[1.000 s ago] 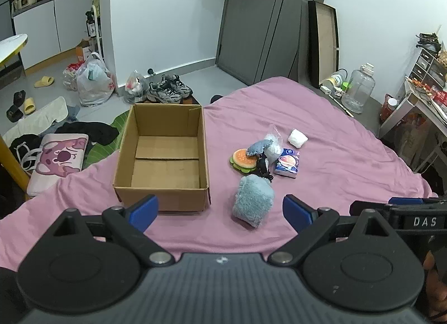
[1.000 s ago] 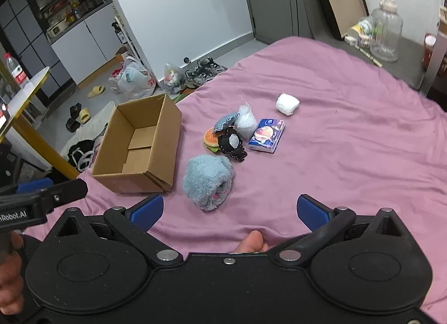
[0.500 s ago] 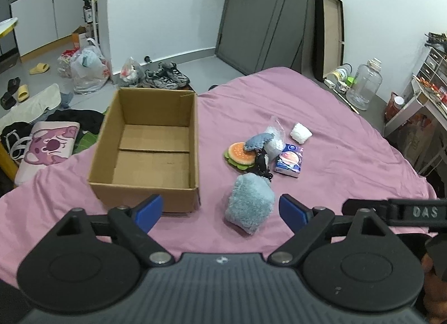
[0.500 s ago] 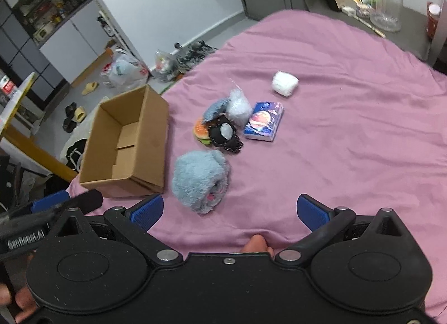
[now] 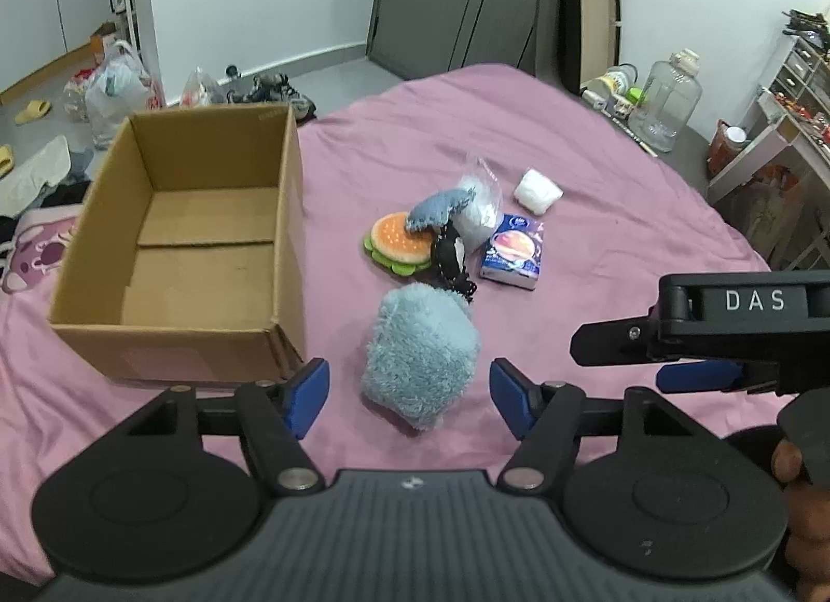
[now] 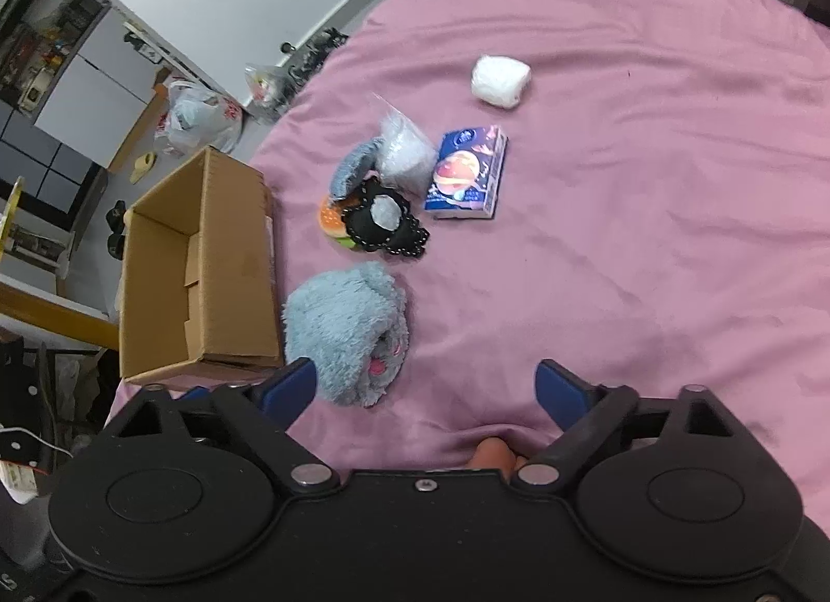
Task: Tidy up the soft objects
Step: 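Lower both grippers onto the light-blue fuzzy plush and close them on it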
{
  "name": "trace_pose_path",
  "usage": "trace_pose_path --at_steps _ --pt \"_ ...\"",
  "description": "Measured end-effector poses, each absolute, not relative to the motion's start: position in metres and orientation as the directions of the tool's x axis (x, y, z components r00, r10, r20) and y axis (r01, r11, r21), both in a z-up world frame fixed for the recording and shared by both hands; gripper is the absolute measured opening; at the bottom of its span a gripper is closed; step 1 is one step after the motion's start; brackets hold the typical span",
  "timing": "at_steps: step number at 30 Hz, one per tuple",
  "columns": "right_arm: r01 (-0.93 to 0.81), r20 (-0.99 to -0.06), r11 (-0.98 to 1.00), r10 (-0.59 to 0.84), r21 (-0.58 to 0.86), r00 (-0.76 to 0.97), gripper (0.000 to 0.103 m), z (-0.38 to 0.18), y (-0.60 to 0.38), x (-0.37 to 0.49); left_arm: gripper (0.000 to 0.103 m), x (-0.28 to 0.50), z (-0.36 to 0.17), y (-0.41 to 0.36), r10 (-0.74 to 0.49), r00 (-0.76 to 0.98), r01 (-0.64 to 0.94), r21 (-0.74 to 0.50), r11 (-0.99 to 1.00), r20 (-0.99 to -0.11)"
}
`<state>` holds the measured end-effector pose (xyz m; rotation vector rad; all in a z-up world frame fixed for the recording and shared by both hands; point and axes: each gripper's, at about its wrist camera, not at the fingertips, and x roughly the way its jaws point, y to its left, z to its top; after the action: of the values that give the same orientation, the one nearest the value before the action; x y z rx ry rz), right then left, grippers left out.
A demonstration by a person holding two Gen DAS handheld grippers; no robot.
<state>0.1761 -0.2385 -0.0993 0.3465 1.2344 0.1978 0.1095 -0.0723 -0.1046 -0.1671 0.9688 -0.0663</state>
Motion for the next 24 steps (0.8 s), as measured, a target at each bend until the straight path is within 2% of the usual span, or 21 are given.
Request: trace_pose_path --at_steps 5,15,22,24 --pt "0.055 -0.886 0.922 0.351 0.384 0.304 0.085 -0.113 -0.239 0.190 0.059 0.123 -0.123 -0.078 -0.136 0.530 -0.026 -0.176 0.984 -0.837" --pt "0.118 -0.887 0.900 0.381 0.420 0.259 0.084 -0.142 -0.243 0.214 0.055 0.144 -0.156 -0.094 -0.138 0.486 -0.012 -0.165 0.986 -0.863" --pt "0.111 -0.882 0.892 0.404 0.439 0.244 0.077 -0.152 -0.239 0.225 0.055 0.158 -0.176 -0.095 -0.032 0.480 -0.054 -0.066 0.996 -0.877" --pt "0.110 -0.878 0.888 0.413 0.448 0.241 0.075 -0.154 -0.239 0.228 0.048 0.162 -0.180 -0.090 -0.014 0.476 -0.079 -0.058 0.995 -0.880"
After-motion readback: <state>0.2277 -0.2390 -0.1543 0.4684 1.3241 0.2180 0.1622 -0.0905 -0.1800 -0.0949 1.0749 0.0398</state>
